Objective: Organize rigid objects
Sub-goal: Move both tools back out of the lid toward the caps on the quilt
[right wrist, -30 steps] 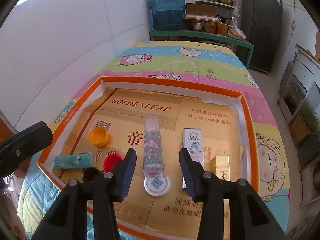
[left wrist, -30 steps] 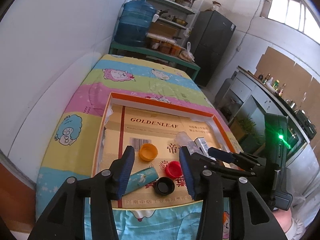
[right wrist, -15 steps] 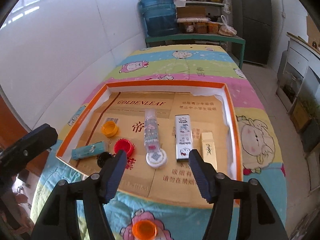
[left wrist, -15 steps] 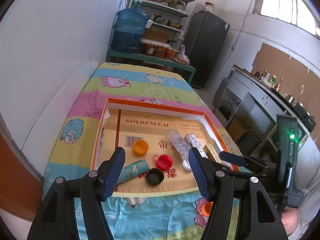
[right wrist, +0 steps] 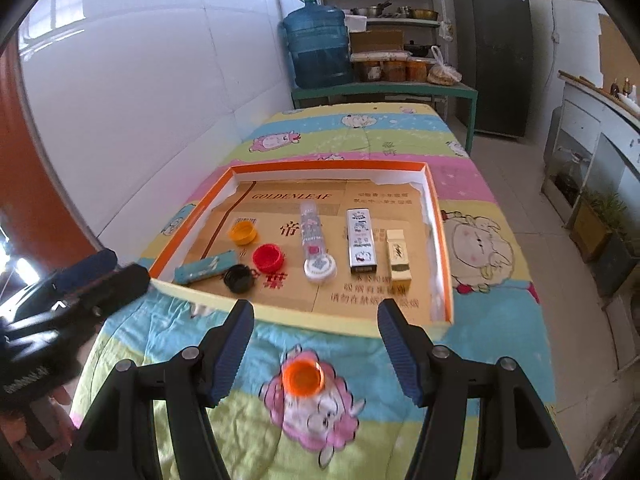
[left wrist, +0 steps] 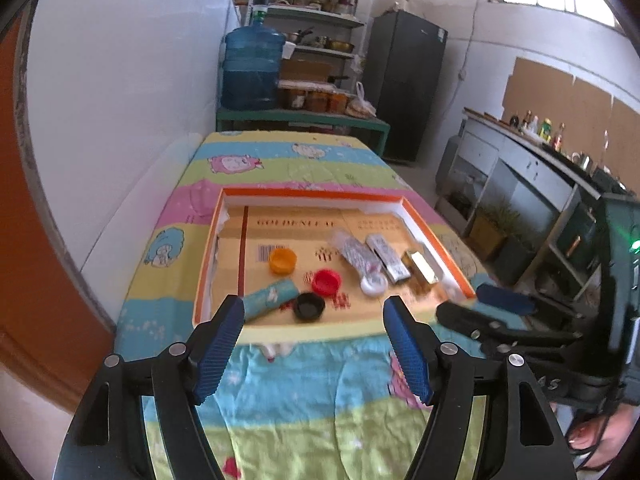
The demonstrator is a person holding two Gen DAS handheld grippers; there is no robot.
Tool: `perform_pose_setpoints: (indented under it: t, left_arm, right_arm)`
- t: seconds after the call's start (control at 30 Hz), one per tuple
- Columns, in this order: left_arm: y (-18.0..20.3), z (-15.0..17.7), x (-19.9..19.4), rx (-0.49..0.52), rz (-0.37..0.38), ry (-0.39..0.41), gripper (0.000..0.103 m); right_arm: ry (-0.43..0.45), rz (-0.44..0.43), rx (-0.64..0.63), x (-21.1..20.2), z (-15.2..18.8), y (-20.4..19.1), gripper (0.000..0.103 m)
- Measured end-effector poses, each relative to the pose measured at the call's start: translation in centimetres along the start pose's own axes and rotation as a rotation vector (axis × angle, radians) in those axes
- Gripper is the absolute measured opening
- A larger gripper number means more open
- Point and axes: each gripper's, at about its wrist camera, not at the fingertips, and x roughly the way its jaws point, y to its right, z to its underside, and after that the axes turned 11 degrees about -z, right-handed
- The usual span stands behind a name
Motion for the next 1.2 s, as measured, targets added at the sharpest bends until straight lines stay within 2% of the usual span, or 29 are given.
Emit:
perform_pose_setpoints:
  t: [0.23, 0.43, 0.7, 1.2]
  left_arm:
    - [0.8, 2.7, -2.2, 0.027, 0.022, -0.037, 0.074]
    - [0.6, 4.1, -3.8, 0.006, 0.014, -0.029, 0.074]
    - [0.5, 6.0, -5.3, -0.022, 0.083, -0.04, 0.074]
    - [4.4, 11.4, -6.3, 0.089, 0.107, -0.108, 0.074]
  right_arm:
    - [0.021, 0.013, -0.006, -3.3, 2.4, -0.9, 0.064]
    - [0.023, 0.021, 0.002, -4.9, 4.1, -1.0, 0.064]
    - [0.015, 0.028, 0.023, -5.9, 5.9, -0.8, 0.064]
    - [0.007, 0.061, 0.046, -7.1, 7.5, -0.4, 0.064]
